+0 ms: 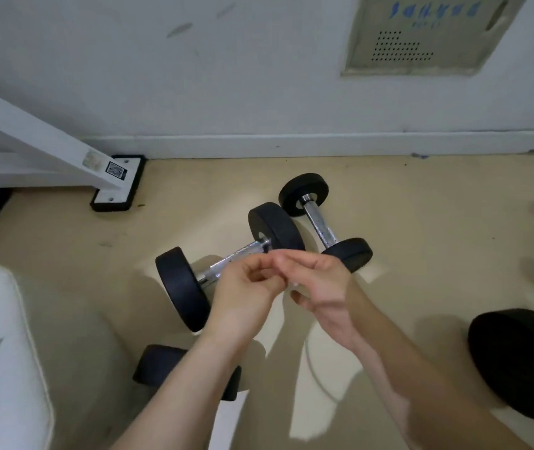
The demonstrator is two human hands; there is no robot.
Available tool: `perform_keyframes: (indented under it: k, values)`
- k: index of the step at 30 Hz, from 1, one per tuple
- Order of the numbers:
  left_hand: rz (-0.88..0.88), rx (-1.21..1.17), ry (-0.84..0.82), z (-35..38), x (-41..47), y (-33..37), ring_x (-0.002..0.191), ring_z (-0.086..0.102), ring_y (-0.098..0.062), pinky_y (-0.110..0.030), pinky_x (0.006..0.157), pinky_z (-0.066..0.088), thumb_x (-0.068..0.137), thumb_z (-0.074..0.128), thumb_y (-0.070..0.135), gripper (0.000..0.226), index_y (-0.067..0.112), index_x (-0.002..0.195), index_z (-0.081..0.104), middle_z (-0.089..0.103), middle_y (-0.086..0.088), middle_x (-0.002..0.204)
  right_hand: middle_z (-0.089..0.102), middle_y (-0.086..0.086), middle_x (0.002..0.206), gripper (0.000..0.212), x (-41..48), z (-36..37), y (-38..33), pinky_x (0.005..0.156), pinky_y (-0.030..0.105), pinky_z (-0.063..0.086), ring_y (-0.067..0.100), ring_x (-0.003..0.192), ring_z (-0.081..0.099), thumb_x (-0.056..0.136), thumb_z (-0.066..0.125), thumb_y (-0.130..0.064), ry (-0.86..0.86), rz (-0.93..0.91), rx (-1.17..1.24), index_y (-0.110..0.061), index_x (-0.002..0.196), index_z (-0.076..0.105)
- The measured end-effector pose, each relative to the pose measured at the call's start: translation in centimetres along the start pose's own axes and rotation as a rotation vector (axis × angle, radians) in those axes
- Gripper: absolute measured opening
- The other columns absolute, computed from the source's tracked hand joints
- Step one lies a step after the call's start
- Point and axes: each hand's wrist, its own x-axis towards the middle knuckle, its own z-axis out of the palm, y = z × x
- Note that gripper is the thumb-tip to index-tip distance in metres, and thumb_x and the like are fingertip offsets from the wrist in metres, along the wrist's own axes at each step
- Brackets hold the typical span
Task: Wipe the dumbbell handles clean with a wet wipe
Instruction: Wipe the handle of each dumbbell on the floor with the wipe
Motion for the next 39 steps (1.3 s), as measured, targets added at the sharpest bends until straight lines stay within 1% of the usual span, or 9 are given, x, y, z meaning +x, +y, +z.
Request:
perform_keyframes:
  k: [4,7,9,12,18,28,32,36,39]
  values:
    - [-0.023,0.111,-0.009,-1.8,-0.3,-0.9,0.068,0.066,-0.007,-0.017,0.062,0.045,0.083,0.054,-0.007,0.030,0.017,0.090,0.070,0.075,0.001,0.079,0.075,0.010,0.089,0.021,0.6,0.1,1.9,0.075,0.024,0.049,0.015,0.082,0.069,0.085,0.063,0.001,0.021,-0.111,0.055,-0.016,0.088,0.074]
    - [0.069,0.785,0.199,-6.7,1.7,-2.1,0.101,0.062,-0.019,-0.028,0.083,0.049,0.074,0.066,0.006,0.040,0.032,0.103,0.065,0.068,0.002,0.110,0.075,-0.001,0.089,0.028,3.2,-0.8,3.3,0.071,0.015,0.049,0.010,0.082,0.068,0.083,0.064,0.001,0.344,-0.231,-0.180,-0.024,0.085,0.075]
    - [-0.065,1.166,0.111,-9.3,3.0,-3.2,0.135,0.030,-0.029,-0.036,0.106,0.034,0.068,0.077,0.025,0.080,0.035,0.138,0.038,0.030,-0.008,0.150,0.074,-0.002,0.100,0.032,5.2,-1.2,3.9,0.081,0.018,0.047,0.015,0.093,0.067,0.086,0.055,0.002,0.456,-0.337,-0.427,-0.020,0.099,0.075]
    - [-0.248,0.997,0.062,-10.0,4.1,-4.7,0.140,0.025,-0.031,-0.035,0.107,0.035,0.061,0.084,0.027,0.114,0.032,0.149,0.012,-0.005,-0.010,0.158,0.070,0.002,0.111,0.038,7.5,-1.1,4.8,0.088,0.010,0.039,0.018,0.103,0.065,0.086,0.049,0.008,0.488,-0.513,-0.696,-0.011,0.108,0.072]
    - [-0.145,1.208,0.090,-8.6,2.1,-5.9,0.118,0.052,-0.037,-0.035,0.092,0.047,0.075,0.072,0.040,0.095,0.029,0.149,0.013,0.001,-0.011,0.158,0.072,0.008,0.104,0.045,7.3,-1.8,6.1,0.088,0.018,0.041,0.022,0.095,0.066,0.079,0.034,-0.006,0.539,-0.731,-0.817,-0.006,0.102,0.072]
    - [0.108,1.612,0.124,-9.1,-1.3,-4.8,0.093,0.067,-0.023,-0.031,0.072,0.048,0.084,0.062,0.043,0.051,0.032,0.131,0.046,0.059,0.008,0.130,0.066,0.012,0.111,0.046,8.1,4.5,9.4,0.087,0.037,0.049,0.036,0.097,0.059,0.069,0.052,0.016,0.144,-0.502,-1.147,-0.003,0.108,0.065]
    - [0.147,1.519,0.190,-9.1,-0.9,-4.9,0.095,0.065,-0.022,-0.032,0.072,0.046,0.077,0.069,0.042,0.043,0.031,0.117,0.059,0.068,0.006,0.108,0.062,0.010,0.116,0.046,6.8,6.0,9.1,0.087,0.037,0.045,0.033,0.101,0.055,0.077,0.049,0.013,-0.184,-0.637,-1.248,-0.005,0.118,0.061]
    - [0.113,1.418,0.232,-8.4,-0.1,-4.8,0.089,0.064,-0.025,-0.035,0.066,0.052,0.089,0.056,0.043,0.033,0.024,0.115,0.060,0.065,0.002,0.107,0.067,0.010,0.111,0.049,9.8,2.2,9.1,0.074,0.036,0.054,0.036,0.087,0.063,0.064,0.057,0.017,0.245,-0.546,-1.214,-0.005,0.107,0.066]
    - [0.079,1.469,0.266,-7.8,0.2,-5.1,0.082,0.063,-0.024,-0.033,0.059,0.047,0.091,0.049,0.041,0.024,0.022,0.103,0.057,0.060,0.005,0.096,0.068,0.015,0.106,0.047,7.7,5.9,11.0,0.072,0.038,0.058,0.036,0.083,0.066,0.060,0.061,0.020,0.007,-0.638,-1.162,0.001,0.103,0.067]
